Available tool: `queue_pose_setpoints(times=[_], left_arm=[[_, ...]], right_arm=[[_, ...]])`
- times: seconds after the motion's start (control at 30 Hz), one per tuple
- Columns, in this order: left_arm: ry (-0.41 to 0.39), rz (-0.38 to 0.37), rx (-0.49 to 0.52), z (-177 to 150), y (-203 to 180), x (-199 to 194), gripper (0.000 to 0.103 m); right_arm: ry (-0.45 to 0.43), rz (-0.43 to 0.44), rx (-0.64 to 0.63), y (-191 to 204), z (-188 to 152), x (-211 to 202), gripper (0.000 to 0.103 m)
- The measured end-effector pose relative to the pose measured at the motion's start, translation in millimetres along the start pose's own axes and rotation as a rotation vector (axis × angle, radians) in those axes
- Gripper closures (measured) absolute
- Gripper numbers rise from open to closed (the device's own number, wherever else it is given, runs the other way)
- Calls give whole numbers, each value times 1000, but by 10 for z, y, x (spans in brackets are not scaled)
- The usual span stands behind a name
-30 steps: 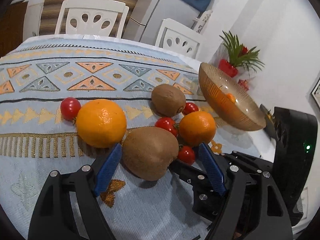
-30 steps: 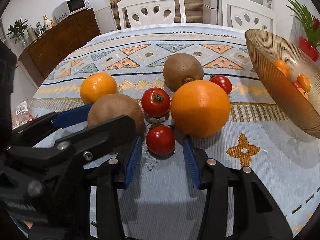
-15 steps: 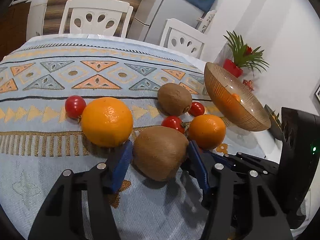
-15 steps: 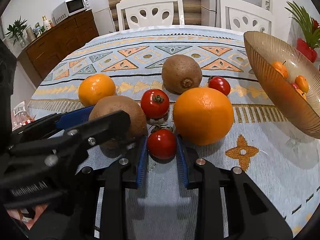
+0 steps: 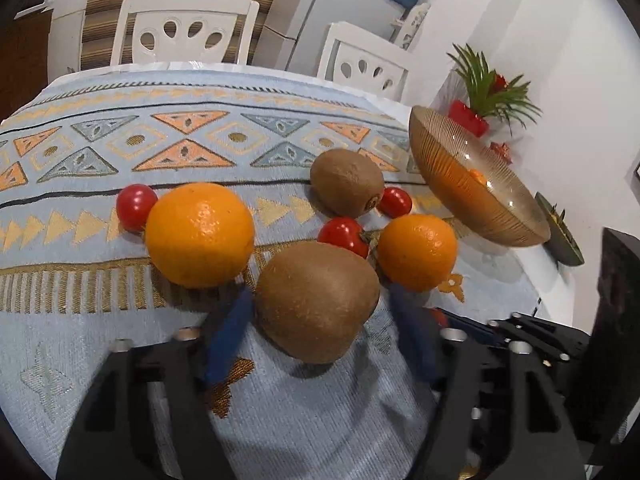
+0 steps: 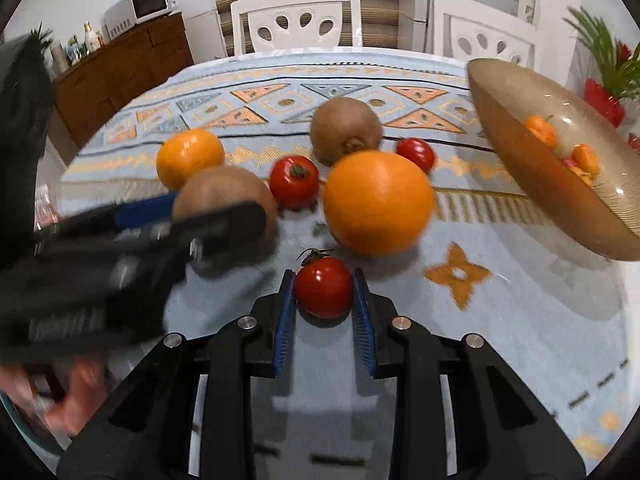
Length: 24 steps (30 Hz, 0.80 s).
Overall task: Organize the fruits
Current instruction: 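Close the left gripper around a brown kiwi while the right grasps a cherry tomato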
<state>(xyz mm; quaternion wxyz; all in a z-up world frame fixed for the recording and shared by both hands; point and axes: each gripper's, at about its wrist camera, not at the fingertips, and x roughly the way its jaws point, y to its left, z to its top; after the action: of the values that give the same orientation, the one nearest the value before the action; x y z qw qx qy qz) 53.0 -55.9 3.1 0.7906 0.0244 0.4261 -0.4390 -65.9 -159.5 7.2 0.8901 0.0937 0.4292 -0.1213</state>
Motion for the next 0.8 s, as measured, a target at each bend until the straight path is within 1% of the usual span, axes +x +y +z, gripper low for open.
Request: queue_pose_setpoints(times=[0.07,0.13,0.2,0.4,0.5,0.57,0.67,0.73,0.8], left_arm=[[-1,4,12,1,-18,-7,42],[-1,-4,4,1,0,-20,42],[-4,-14,-7,-9,22,-44,42],[-104,-60,-2,-44,9,-285,42],[-131,-97,-52,-41,108,-349,42],[-129,-116,-97,-32,189,-344,42],[-130,-111,-120,-32,223,-335,42],[-127,-98,-112,-32,193,-328,42],[-127,-69,-92,-28,128,-340,42]], right_arm=[[-9,16,13,-81,-65,-37,74],[-22,64,48,-169,-111,-45,74],[-34,81,63,-203,-114,-72,74],[-69,111,39,-151,-110,-121,74],[-92,120,27,-139,-119,-168,74],[-108,127,32,-154,-120,-197,74],[-135,139,62,-213,-119,-247,74],[-151,145,89,-271,-120,-283,74],[-154,161,125,-353,-118,-309,74]])
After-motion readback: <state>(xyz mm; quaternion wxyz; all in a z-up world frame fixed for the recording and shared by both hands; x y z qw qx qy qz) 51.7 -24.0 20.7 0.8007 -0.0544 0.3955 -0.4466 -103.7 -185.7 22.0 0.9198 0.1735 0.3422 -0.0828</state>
